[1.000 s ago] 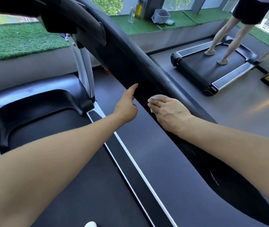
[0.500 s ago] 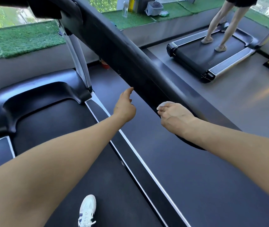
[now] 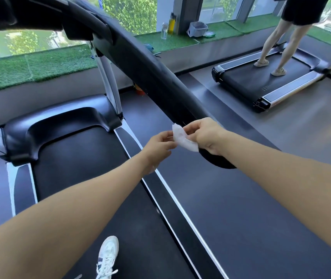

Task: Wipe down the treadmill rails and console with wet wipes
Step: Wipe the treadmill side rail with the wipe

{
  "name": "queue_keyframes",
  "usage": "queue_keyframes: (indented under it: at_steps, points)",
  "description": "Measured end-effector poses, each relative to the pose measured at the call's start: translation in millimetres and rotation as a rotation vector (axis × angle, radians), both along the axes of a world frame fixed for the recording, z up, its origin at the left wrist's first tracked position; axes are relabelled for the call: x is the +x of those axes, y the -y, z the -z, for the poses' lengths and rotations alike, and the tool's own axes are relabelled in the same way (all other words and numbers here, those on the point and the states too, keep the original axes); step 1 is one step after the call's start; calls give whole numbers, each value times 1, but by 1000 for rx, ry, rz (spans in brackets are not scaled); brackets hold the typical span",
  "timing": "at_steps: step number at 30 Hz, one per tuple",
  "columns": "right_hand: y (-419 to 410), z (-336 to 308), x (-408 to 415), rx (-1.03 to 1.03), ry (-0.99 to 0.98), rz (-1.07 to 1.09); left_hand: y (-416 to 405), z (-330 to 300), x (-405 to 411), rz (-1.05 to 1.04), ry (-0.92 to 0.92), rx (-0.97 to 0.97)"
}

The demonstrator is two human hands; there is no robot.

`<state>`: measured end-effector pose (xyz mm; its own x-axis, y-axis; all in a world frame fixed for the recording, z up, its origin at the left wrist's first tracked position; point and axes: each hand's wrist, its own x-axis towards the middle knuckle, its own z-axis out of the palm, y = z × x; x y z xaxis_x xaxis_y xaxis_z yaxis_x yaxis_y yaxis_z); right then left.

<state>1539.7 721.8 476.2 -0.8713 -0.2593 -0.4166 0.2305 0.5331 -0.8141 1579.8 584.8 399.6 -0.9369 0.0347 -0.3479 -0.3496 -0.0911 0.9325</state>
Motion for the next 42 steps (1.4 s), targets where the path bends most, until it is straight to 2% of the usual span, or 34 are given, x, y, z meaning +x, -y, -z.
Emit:
queue_keyframes:
  at_steps: [2,8,11,15,16,18,21,24,26,27,30,32,34,37,42]
  points:
    - [4,-3,0,-72,64,52,-1,-7,2,-67,19,65]
    - [20,-2,2,-326,266,130,6,-15,-8,-417,-18,98]
    - [26,4,0,-288,227,156,12,-15,-14,-488,-34,64]
    - [40,9,-7,-183,52,309,16,-14,-13,-402,-136,-280]
    - [43,11,-10,-179,20,316,16,-15,-13,-368,-165,-316]
    - [50,11,-15,-170,-20,298,15,-17,-15,-293,-212,-307]
    - [57,11,-23,-216,-12,277,19,-19,-21,-225,-199,-101]
    - [59,9,-33,-302,56,193,32,-13,-32,-215,-161,-111]
    - [58,6,-42,-207,11,47,43,-7,-43,-272,-119,-35]
    - [57,4,-47,-80,-84,-50,47,-3,-50,-304,-92,27]
    - [56,-5,-68,546,-565,-380,56,5,-75,-451,-33,-29]
    - [58,-8,-77,811,-798,-481,56,6,-97,-589,-12,-133]
    - [60,-6,-85,895,-939,-513,54,5,-121,-672,-36,-219]
    - [61,0,-91,926,-1007,-553,39,2,-148,-634,-116,-291]
    - [59,12,-99,922,-1192,-566,-1,21,-127,-483,-239,-231]
